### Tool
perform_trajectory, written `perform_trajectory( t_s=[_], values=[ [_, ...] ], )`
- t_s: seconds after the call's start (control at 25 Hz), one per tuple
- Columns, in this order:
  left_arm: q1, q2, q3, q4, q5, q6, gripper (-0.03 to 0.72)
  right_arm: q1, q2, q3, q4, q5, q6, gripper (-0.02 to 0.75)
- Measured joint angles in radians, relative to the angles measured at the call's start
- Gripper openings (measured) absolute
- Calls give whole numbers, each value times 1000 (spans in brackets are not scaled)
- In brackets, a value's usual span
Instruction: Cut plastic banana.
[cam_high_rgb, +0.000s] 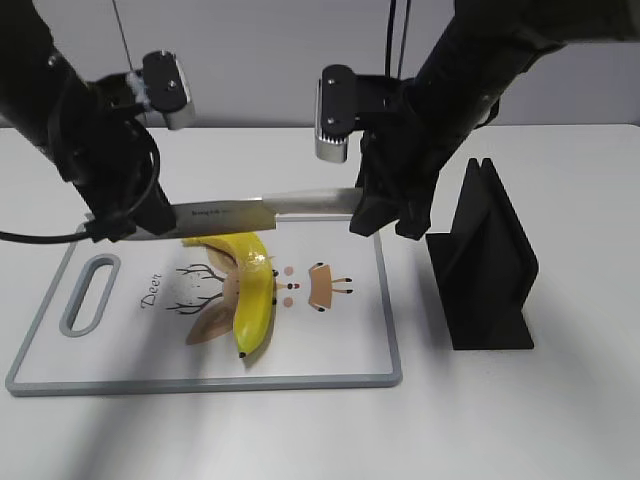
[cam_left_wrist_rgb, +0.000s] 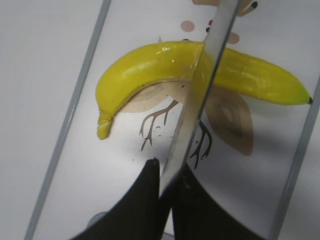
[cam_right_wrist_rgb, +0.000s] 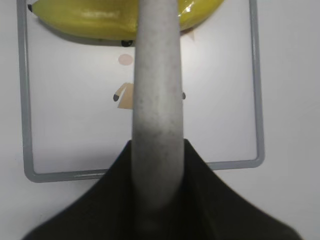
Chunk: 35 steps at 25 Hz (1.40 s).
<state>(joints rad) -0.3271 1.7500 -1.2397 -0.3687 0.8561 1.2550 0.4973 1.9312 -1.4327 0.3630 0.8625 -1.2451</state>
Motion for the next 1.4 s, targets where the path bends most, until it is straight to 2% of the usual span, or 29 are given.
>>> perform_trajectory(
  t_s=[0.12, 0.24, 0.68, 0.88, 1.4],
  values=[
    [0, 61, 44, -33, -59, 5, 43, 0, 61, 0, -27, -9, -3, 162],
    [-1, 150, 81, -54, -184, 8, 43, 0, 150, 0, -61, -80, -3, 162],
    [-1, 164, 70, -75, -191, 20, 47, -2, 207, -26, -97, -60, 31, 164],
    [-4, 113, 85, -68, -165, 16, 47, 0, 165, -25, -99, -30, 35, 164],
    [-5, -198, 89, -65, 11, -2, 31, 6, -88, -28, -78, 80, 34, 164]
  ],
)
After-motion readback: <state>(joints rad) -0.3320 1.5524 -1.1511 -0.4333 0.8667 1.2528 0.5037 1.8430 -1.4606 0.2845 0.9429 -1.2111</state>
